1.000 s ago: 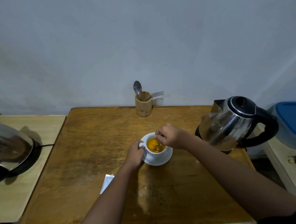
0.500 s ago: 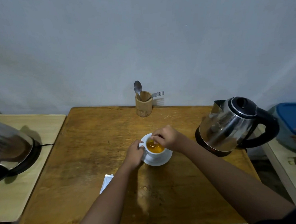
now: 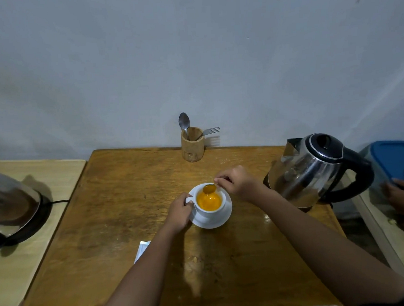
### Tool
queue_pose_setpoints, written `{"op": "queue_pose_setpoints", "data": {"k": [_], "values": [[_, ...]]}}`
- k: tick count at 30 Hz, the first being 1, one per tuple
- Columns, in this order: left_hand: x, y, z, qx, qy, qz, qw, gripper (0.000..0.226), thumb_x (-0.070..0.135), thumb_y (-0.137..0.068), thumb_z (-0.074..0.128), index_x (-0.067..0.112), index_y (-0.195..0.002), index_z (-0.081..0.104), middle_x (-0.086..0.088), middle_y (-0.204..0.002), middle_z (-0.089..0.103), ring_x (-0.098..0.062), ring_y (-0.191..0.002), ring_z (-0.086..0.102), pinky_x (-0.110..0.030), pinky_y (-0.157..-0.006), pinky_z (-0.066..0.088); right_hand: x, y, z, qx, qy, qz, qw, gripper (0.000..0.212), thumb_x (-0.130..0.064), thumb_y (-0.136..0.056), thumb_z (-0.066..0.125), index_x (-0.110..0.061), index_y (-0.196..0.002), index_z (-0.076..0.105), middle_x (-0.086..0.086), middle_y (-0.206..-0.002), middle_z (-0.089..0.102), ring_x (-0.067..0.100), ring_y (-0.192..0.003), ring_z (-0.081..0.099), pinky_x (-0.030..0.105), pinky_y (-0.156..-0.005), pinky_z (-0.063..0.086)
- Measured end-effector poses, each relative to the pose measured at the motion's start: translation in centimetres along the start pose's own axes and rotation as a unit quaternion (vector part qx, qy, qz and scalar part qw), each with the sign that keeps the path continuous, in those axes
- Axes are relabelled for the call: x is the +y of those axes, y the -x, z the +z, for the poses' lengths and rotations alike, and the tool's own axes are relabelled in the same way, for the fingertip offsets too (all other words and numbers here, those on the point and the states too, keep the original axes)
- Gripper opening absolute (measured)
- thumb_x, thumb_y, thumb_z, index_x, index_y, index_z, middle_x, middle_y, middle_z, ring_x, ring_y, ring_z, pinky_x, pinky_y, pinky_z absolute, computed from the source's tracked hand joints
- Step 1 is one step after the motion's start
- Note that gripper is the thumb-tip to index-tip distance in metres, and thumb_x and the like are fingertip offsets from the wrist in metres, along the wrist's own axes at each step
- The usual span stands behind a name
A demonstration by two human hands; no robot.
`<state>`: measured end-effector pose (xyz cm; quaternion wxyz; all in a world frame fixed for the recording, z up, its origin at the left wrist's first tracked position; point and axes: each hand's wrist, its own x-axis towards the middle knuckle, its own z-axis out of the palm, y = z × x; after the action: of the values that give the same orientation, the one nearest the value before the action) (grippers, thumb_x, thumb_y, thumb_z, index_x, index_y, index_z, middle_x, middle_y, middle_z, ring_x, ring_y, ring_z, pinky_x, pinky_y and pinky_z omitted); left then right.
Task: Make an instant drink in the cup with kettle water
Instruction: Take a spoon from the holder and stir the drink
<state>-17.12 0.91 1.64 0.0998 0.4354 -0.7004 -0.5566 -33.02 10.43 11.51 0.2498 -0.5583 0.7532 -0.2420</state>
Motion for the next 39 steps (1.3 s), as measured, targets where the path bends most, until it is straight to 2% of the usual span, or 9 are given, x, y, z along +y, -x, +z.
{"op": "queue_pose_setpoints", "data": {"k": [4,8,11,14,19,21,24,32,39], "values": [[0.0,0.1,0.0,0.003,-0.003,0.0,1.0,0.017,0.014,-0.092,0.043,0.014,-0.101,0.057,-0.009,-0.102,0.059,-0.021,-0.09,0.052,-0.032,-0.073,0.042,0.7,0.8,1.2,0.011,-0.013,-0.001,1.0,0.024,-0.012,-0.094,0.051,0.002,-0.095,0.07,-0.008,-0.066,0.057,0.001,-0.052,0.046,0.008,-0.052,0.029],[0.1,0.2,0.1,0.001,-0.001,0.003,1.0,0.014,0.014,-0.093,0.042,0.016,-0.098,0.055,-0.007,-0.101,0.057,-0.021,-0.09,0.051,-0.032,-0.074,0.04,1.2,1.4,1.3,0.004,-0.046,0.008,0.999,0.021,-0.011,-0.092,0.054,0.001,-0.098,0.07,0.005,-0.076,0.069,-0.003,-0.058,0.058,0.007,-0.056,0.041],[0.1,0.3,0.1,0.007,0.003,0.006,1.0,0.013,0.012,-0.092,0.043,0.016,-0.094,0.055,-0.009,-0.101,0.057,-0.022,-0.089,0.051,-0.032,-0.074,0.04,1.4,1.7,1.2,-0.011,-0.088,0.022,0.996,0.02,-0.011,-0.091,0.056,0.002,-0.097,0.07,0.017,-0.086,0.074,0.005,-0.065,0.065,0.022,-0.069,0.056],[0.2,0.3,0.1,0.002,0.001,0.008,1.0,0.013,0.013,-0.092,0.043,0.016,-0.095,0.055,-0.009,-0.101,0.057,-0.021,-0.088,0.051,-0.031,-0.074,0.04,1.4,2.1,0.7,-0.019,-0.114,0.029,0.993,0.02,-0.01,-0.091,0.057,0.003,-0.093,0.071,0.02,-0.089,0.074,0.016,-0.076,0.07,0.03,-0.075,0.057],[0.3,0.4,0.0,-0.001,-0.005,0.008,1.0,0.015,0.014,-0.093,0.041,0.015,-0.097,0.055,-0.009,-0.102,0.057,-0.02,-0.088,0.051,-0.031,-0.073,0.04,1.2,3.0,-0.7,0.004,-0.078,0.033,0.996,0.018,-0.015,-0.091,0.058,-0.007,-0.096,0.073,0.008,-0.095,0.075,0.004,-0.078,0.063,0.008,-0.068,0.046],[0.4,0.5,0.0,-0.002,-0.008,0.006,1.0,0.015,0.015,-0.094,0.04,0.015,-0.098,0.055,-0.008,-0.101,0.057,-0.019,-0.087,0.051,-0.031,-0.07,0.04,1.4,3.3,-1.1,0.037,-0.078,0.053,0.995,0.017,-0.016,-0.09,0.059,-0.009,-0.098,0.073,0.004,-0.1,0.073,0.008,-0.085,0.063,0.015,-0.076,0.049],[0.5,0.5,0.1,-0.001,-0.007,0.004,1.0,0.016,0.015,-0.094,0.04,0.015,-0.097,0.056,-0.007,-0.099,0.057,-0.018,-0.086,0.051,-0.031,-0.07,0.041,2.1,3.9,-1.5,0.092,-0.169,0.078,0.978,0.015,-0.017,-0.088,0.061,-0.012,-0.096,0.073,0.005,-0.097,0.074,0.018,-0.093,0.066,0.03,-0.085,0.053],[0.5,0.7,0.2,0.011,-0.017,0.009,1.0,0.016,0.015,-0.094,0.04,0.014,-0.099,0.055,-0.008,-0.1,0.057,-0.02,-0.086,0.051,-0.03,-0.068,0.041,3.3,4.8,-1.6,0.159,-0.357,0.079,0.917,0.019,-0.001,-0.089,0.055,-0.009,-0.084,0.071,-0.005,-0.073,0.075,0.009,-0.077,0.071,0.016,-0.072,0.058],[0.5,0.6,0.0,0.003,-0.022,0.01,1.0,0.015,0.015,-0.094,0.041,0.016,-0.1,0.055,-0.007,-0.1,0.057,-0.02,-0.088,0.051,-0.029,-0.066,0.04,3.8,4.7,-1.7,0.174,-0.402,0.084,0.895,0.018,-0.005,-0.092,0.05,-0.005,-0.087,0.068,0.01,-0.084,0.072,0.011,-0.073,0.072,0.015,-0.067,0.058]]}}
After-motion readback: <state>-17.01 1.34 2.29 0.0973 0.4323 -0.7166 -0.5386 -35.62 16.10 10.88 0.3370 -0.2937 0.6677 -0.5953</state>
